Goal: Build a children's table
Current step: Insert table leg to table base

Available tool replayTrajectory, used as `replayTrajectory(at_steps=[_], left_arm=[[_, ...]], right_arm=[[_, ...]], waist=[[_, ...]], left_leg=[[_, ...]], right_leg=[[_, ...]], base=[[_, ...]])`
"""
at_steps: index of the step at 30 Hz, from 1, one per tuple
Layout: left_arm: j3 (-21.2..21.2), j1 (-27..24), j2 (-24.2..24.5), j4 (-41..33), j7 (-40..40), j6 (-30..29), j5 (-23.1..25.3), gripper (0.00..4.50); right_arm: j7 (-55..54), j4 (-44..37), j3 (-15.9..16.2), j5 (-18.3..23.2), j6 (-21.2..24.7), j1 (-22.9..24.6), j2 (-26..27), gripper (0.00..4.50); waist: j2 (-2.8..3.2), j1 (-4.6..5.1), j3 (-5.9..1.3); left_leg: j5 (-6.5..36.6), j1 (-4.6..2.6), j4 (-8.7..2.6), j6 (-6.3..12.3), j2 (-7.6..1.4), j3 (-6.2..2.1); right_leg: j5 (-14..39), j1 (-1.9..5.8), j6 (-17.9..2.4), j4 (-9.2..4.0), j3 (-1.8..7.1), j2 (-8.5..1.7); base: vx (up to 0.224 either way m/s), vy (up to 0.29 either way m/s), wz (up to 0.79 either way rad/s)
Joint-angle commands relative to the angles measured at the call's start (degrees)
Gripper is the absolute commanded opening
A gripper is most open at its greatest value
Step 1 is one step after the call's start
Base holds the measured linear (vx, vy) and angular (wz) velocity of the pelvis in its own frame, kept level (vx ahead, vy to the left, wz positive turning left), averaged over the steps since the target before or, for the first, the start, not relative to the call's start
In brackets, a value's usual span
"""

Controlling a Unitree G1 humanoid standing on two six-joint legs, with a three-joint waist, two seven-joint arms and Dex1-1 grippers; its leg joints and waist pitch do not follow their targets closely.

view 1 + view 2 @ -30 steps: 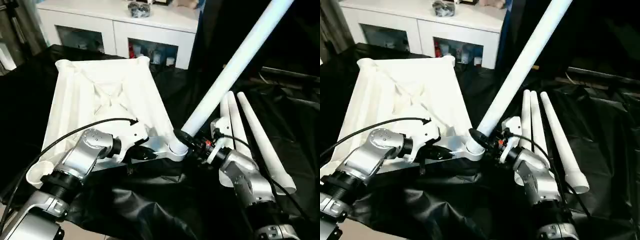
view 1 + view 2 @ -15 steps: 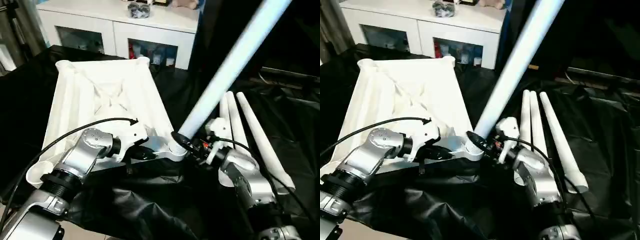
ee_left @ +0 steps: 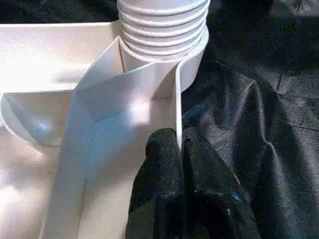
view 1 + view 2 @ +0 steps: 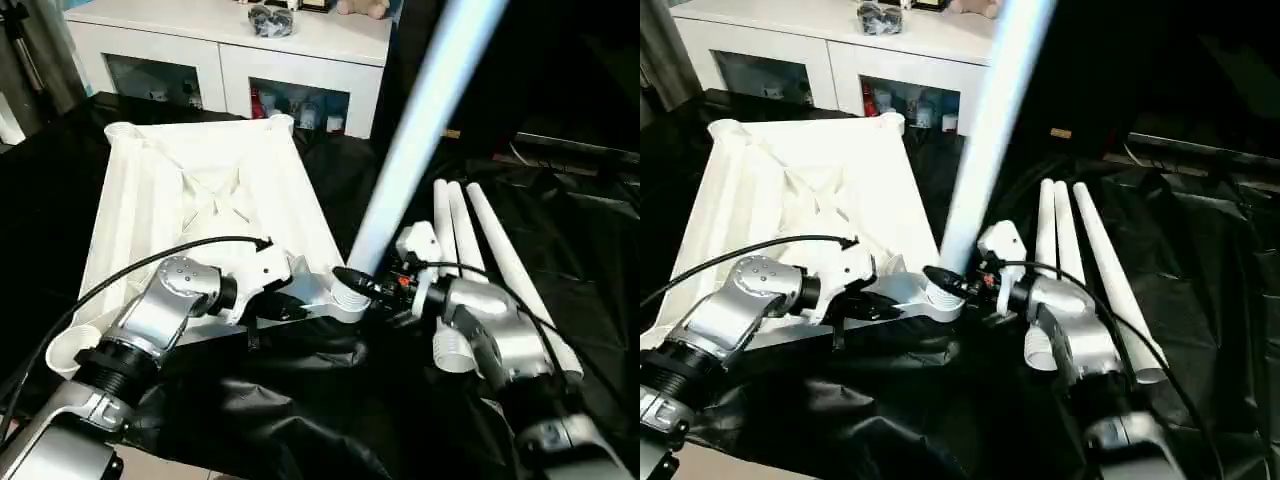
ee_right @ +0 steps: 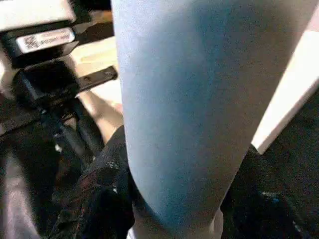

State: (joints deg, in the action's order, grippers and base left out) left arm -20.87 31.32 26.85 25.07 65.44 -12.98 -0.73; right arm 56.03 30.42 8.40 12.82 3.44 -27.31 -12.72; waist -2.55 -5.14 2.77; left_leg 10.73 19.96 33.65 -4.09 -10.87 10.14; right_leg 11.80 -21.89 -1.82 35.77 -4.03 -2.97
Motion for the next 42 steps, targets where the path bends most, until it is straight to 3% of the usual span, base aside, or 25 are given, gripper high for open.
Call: replayTrajectory(at_steps=[1,4,13,19,21,24,26,31,33,35,36,37,38,40,42], left_arm=[[-1.8,-0.6,0.4,0.4,0.9,0.0,1.7,0.0],[-1.9,-0.7,0.4,0.4,1.1,0.1,1.6,0.0],[-1.7,-0.7,0.4,0.4,1.2,0.4,1.7,0.0],[-3.1,-1.3,1.9,-1.7,6.4,3.4,0.8,0.0],[-3.6,-1.4,2.6,-2.3,7.4,3.6,1.0,0.0],[-3.0,-1.0,2.8,-2.1,6.6,3.3,1.3,0.0],[-2.3,-0.8,2.6,-1.7,5.6,2.9,1.5,0.0],[-0.5,-0.9,2.5,-1.6,3.6,1.4,1.3,0.0],[0.2,-1.0,2.4,-2.3,2.7,-0.4,0.6,0.0],[0.9,-0.8,2.0,-3.1,1.4,-2.4,0.2,0.0],[1.3,-0.7,1.7,-3.5,0.6,-3.5,0.2,0.0],[1.3,-0.7,1.7,-3.5,0.6,-3.5,0.2,0.0],[2.0,-0.2,0.7,-4.3,-1.3,-6.1,0.0,0.0],[2.8,0.1,-0.4,-5.2,-3.0,-8.4,-0.2,0.0],[3.2,0.6,-2.3,-6.4,-6.2,-11.5,0.4,0.0]], right_arm=[[3.4,3.9,4.6,-2.0,3.7,2.1,0.1,1.88],[5.4,5.1,4.8,-2.0,2.9,1.4,-0.1,1.88],[8.3,4.2,3.8,-0.4,3.5,1.8,-0.3,1.88],[15.8,2.8,6.5,0.1,5.3,2.1,-1.9,1.88],[17.5,3.0,7.6,-0.5,5.4,1.7,-2.5,1.88],[17.8,4.0,7.6,-1.1,4.7,1.1,-2.6,1.88],[17.3,4.6,7.2,-1.4,4.3,0.8,-2.3,1.88],[10.7,8.3,5.0,-3.2,0.8,-0.2,-0.1,1.88],[4.9,11.4,3.7,-4.1,-0.8,-1.5,1.2,1.88],[-0.5,14.1,2.1,-4.4,-1.1,-2.8,2.7,1.88],[-3.5,15.6,1.3,-4.7,-1.1,-3.6,3.3,1.88],[-3.5,15.6,1.3,-4.7,-1.1,-3.6,3.3,1.88],[-8.4,18.3,-0.1,-4.8,-1.1,-4.8,4.7,1.88],[-12.1,20.7,-1.3,-4.6,-0.7,-6.0,5.9,1.88],[-17.5,24.2,-1.8,-5.3,-0.2,-7.9,7.4,1.88]], waist=[[0.95,-0.11,-2.73],[0.75,-0.07,-2.86],[0.86,-0.12,-2.82],[0.88,-0.37,-2.91],[0.49,-0.58,-2.82],[0.6,-0.7,-2.67],[0.11,-0.66,-2.65],[0.07,-0.55,-2.46],[-0.16,-0.19,-2.18],[-0.44,0.54,-1.99],[-0.3,0.63,-1.92],[-0.24,0.79,-1.97],[0.19,1.19,-2.08],[0.55,1.8,-2.07],[0.6,2.18,-2.09]], left_leg=[[14.5,-0.36,-4.61,-0.11,-3.08,-1.36],[14.0,-0.36,-4.55,0.02,-3.05,-1.27],[15.0,-0.52,-4.68,-0.24,-3.13,-1.29],[13.7,-0.44,-4.62,0.64,-3.19,-1.22],[13.8,-0.46,-4.68,0.78,-3.23,-1.13],[15.2,-0.67,-4.8,0.18,-3.3,-1.21],[15.7,-0.68,-4.85,-0.1,-3.29,-1.24],[17.7,-0.81,-5.05,-0.84,-3.28,-1.45],[20.6,-1.0,-5.15,-1.5,-3.14,-1.72],[22.7,-0.62,-5.31,-2.06,-2.97,-2.29],[23.1,-0.57,-5.37,-2.28,-2.93,-2.47],[23.5,-0.62,-5.42,-2.58,-2.95,-2.57],[25.3,-0.86,-5.58,-2.86,-3.13,-2.86],[26.5,-0.49,-5.96,-3.12,-3.15,-3.21],[28.2,-0.97,-5.85,-3.22,-3.13,-3.25]], right_leg=[[16.8,1.91,-9.8,-5.36,3.64,-5.93],[14.1,2.04,-10.7,-5.04,3.62,-5.89],[15.5,1.98,-10.4,-5.3,3.63,-5.89],[11.7,2.14,-11.3,-4.98,3.61,-5.81],[12.7,2.11,-11.2,-5.04,3.56,-5.87],[16.1,1.85,-10.7,-5.27,3.61,-6.01],[17.6,1.81,-10.2,-5.47,3.64,-6.07],[21.9,1.41,-9.0,-5.86,3.64,-6.25],[27.8,1.19,-7.7,-6.34,3.55,-6.41],[35.4,1.35,-5.1,-7.01,3.13,-6.77],[36.9,1.3,-4.4,-7.13,2.94,-6.79],[37.6,1.32,-4.0,-7.21,2.78,-6.81],[37.1,1.43,-3.9,-7.61,2.27,-6.93],[33.8,1.86,-4.6,-7.49,1.58,-6.76],[33.2,1.64,-5.1,-7.7,1.41,-6.81]], base=[[0.0,0.0,0.0],[0.0,0.0,0.0],[0.0,0.0,0.0],[0.0,0.0,0.0],[0.0,0.0,0.0],[0.0,0.0,0.0],[0.0,0.0,0.0],[0.0,0.0,0.0],[0.0,0.0,0.0],[-0.027,0.004,-0.08],[-0.053,0.008,-0.16],[-0.061,0.015,-0.21],[-0.046,0.024,-0.2],[-0.043,0.027,-0.19],[0.0,0.0,0.0]])
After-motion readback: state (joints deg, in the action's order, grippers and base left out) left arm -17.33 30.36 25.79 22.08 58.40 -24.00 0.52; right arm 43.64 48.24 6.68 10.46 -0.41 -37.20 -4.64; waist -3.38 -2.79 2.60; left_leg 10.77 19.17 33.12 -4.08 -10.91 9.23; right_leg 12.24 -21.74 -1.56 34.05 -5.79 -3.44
